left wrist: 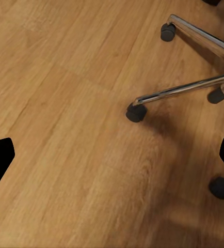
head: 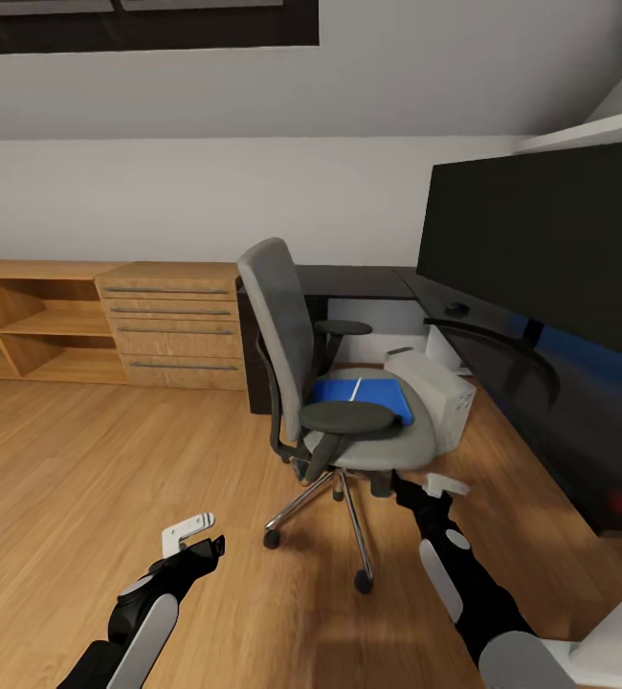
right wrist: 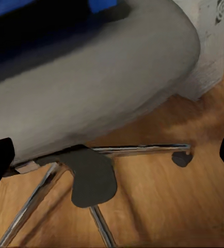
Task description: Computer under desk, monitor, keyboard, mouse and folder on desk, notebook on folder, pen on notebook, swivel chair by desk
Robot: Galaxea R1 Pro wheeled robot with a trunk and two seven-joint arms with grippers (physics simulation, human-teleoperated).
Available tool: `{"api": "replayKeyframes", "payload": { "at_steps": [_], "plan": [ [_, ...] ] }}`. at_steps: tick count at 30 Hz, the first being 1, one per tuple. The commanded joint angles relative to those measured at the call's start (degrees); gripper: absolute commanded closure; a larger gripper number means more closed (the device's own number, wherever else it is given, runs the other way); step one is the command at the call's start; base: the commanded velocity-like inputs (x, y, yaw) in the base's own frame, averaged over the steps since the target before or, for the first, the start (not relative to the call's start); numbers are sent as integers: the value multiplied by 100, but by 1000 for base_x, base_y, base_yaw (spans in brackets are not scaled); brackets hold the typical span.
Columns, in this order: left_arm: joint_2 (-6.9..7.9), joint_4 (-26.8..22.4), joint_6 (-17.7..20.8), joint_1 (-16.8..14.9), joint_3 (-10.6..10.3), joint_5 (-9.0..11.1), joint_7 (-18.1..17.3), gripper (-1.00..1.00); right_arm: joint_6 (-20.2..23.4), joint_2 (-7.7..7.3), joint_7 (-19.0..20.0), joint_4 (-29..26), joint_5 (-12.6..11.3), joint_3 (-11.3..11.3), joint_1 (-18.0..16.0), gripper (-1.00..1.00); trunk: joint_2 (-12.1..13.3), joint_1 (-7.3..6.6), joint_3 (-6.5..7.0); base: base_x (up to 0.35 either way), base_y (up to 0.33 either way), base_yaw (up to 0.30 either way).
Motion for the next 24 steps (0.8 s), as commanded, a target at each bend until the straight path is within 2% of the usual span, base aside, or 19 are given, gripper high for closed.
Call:
{"api": "replayKeyframes", "payload": {
  "at_steps": [1,3,4,6,7,11,17,24],
  "plan": [
    [6,-5,3,-4,-15,56,57,-100,-23,-65,-28,-3,-694,-54,-26,-100,-2,-1,-5,0,0,0],
    [6,2,3,-4,-15,57,57,-100,-22,-145,-26,-5,-1024,-88,-40,-100,-2,-1,-5,0,0,0],
    [6,10,3,-4,-13,57,57,-100,-23,-257,-23,-5,-1370,-124,-46,-100,-2,-1,-5,0,0,0],
    [6,15,3,-4,-10,58,57,-100,-25,-378,-18,6,-1743,-155,-53,-100,-2,-1,-5,0,0,0],
    [6,18,3,-4,-9,58,57,-100,-26,-478,-12,15,-2104,-175,-58,-100,-2,-1,-5,0,0,0],
    [6,26,3,-4,-7,58,60,-100,-33,-633,-4,57,-2767,-203,-60,-100,-2,-1,-5,0,0,0],
    [2,81,3,-4,-6,58,68,-100,-36,-740,-1,87,-3098,-210,-64,-100,-2,-1,-5,0,0,0],
    [-5,110,3,-4,-17,55,74,-100,-61,-739,7,24,-3156,-194,-62,-100,-2,-1,-5,0,0,0]
  ]
}}
